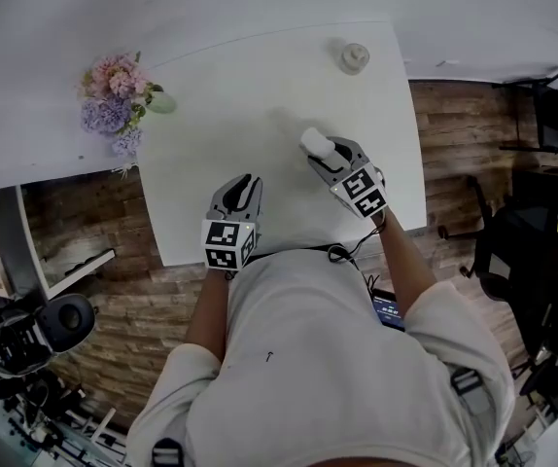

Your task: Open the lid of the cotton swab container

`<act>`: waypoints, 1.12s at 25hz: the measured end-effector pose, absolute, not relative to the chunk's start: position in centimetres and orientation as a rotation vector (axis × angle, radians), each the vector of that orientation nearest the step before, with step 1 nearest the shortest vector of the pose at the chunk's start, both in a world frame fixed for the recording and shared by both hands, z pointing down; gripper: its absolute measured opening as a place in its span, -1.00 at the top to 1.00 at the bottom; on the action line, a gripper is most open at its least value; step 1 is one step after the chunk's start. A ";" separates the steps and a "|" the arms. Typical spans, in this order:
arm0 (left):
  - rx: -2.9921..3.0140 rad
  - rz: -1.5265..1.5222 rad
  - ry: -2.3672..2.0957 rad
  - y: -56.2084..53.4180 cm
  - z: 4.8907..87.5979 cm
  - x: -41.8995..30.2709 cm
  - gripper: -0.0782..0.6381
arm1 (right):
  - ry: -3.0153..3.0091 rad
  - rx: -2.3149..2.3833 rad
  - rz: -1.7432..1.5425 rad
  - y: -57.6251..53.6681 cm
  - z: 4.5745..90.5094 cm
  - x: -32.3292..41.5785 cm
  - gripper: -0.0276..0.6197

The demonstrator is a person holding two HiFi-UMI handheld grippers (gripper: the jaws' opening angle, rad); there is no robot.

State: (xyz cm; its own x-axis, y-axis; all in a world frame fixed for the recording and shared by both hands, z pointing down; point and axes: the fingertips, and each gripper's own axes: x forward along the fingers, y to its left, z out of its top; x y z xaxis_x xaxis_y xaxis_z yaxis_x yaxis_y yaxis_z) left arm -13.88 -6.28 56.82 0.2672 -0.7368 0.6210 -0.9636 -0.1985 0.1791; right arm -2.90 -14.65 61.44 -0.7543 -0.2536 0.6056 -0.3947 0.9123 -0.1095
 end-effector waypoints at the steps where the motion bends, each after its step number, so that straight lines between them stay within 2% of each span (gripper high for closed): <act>1: 2.021 0.556 -1.522 -6.4 56.6 -13.6 0.54 | -2.477 0.431 0.313 -14.2 60.9 -2.9 0.30; 17: 2.410 0.753 -1.261 -8.3 52.0 -8.4 0.51 | -2.546 0.022 0.312 -9.8 54.9 -0.5 0.30; 23: 2.563 0.765 -1.072 -8.6 50.1 -5.7 0.31 | -2.534 -0.028 0.287 -9.1 54.1 -0.3 0.31; 28: 2.658 0.758 -0.878 -7.8 49.5 -3.5 0.25 | -2.518 -0.093 0.234 -8.0 53.4 -0.5 0.31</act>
